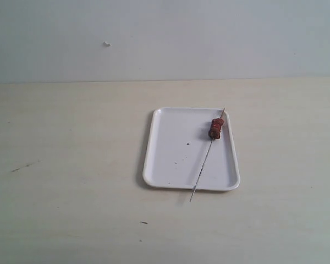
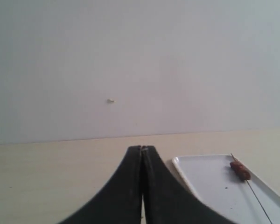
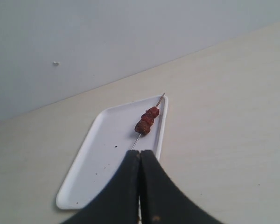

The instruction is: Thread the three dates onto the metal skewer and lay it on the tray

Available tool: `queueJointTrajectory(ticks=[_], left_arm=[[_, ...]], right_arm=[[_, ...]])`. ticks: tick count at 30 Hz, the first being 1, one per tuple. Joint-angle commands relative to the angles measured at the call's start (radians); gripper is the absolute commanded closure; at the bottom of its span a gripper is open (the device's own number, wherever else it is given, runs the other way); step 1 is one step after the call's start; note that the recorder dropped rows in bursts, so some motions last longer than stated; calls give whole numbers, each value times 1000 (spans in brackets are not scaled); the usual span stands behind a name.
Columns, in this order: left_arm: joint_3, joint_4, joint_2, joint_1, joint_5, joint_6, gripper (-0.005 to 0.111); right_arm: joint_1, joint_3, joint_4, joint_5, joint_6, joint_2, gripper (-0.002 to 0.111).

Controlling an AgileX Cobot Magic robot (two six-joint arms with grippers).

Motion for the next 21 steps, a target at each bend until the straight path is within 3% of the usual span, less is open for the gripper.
queueJointTrajectory(ticks=[1, 4, 7, 9, 13, 16, 18, 21], left_arm=[[11, -6, -34, 2, -34, -3, 107], [13, -3, -77, 2, -45, 5, 107], [13, 211, -98, 2, -45, -129, 107], [13, 540, -98, 2, -37, -425, 107], [16, 1403, -98, 2, 25, -1326, 107], [18, 1887, -98, 2, 131, -1918, 107], [26, 2042, -98, 2, 191, -2155, 107], [41, 2074, -98, 2, 259, -2226, 107]], right_arm=[[0, 5, 3, -5, -3, -5, 108], [0, 5, 3, -5, -3, -5, 108], [0, 5, 3, -5, -3, -5, 108], [0, 5, 3, -5, -3, -5, 108], [0, 5, 3, -5, -3, -5, 108], [0, 5, 3, -5, -3, -5, 108], [0, 5, 3, -5, -3, -5, 108], [0, 5, 3, -5, -3, -5, 108]])
